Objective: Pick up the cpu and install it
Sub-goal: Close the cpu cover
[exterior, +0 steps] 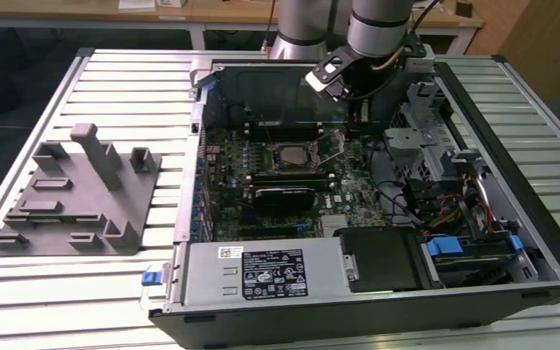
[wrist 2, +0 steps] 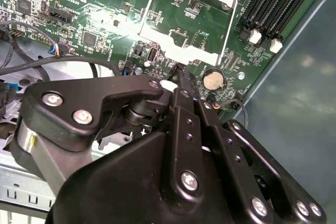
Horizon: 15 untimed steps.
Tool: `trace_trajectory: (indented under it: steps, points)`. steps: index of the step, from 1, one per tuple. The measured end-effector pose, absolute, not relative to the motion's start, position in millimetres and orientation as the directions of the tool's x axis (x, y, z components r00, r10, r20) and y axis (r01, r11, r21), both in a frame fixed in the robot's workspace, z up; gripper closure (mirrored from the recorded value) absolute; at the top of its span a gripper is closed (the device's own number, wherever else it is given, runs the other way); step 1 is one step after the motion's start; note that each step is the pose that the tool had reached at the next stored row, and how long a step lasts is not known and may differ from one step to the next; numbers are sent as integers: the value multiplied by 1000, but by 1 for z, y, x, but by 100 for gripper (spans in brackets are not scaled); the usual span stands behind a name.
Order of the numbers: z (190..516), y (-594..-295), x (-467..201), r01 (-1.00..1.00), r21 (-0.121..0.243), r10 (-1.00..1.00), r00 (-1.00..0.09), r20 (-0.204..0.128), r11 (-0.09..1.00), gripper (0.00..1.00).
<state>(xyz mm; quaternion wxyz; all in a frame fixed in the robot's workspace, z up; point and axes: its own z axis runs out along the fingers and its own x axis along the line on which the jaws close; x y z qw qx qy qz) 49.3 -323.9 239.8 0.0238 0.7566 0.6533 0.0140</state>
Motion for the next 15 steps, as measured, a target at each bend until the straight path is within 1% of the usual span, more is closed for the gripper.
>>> trace_trajectory:
  steps: [6,15]
  points:
    - [238,-324,47,988,54,989,146,-10,-145,89]
    - [238,-324,12,987,63,989,147,-7,-146,89]
